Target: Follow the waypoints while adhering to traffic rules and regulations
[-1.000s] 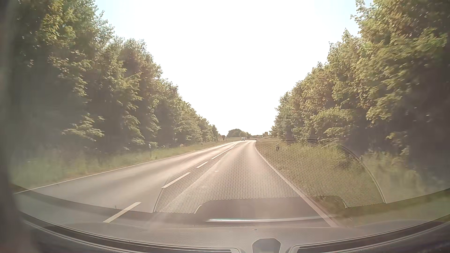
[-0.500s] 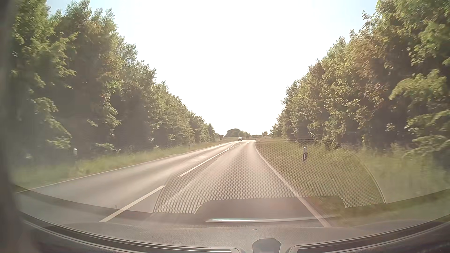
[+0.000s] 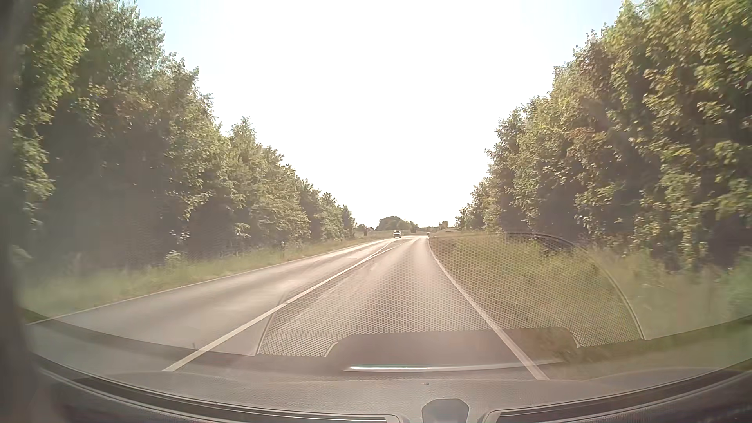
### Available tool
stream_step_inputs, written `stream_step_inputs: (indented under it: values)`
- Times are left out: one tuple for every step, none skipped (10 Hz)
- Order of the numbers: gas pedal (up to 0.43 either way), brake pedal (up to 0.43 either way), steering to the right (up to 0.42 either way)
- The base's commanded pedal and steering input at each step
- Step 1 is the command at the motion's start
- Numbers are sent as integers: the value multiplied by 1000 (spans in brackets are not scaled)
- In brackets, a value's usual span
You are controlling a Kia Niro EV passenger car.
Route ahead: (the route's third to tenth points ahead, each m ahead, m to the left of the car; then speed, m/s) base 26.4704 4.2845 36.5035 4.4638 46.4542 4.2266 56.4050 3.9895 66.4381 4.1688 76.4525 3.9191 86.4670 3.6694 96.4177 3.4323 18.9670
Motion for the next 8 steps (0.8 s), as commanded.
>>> stream_step_inputs:
  values:
    - [228,6,2]
    - [228,6,3]
    - [228,6,3]
    - [228,6,3]
    - [228,6,3]
    - [228,6,4]
    - [228,6,4]
    - [228,6,4]
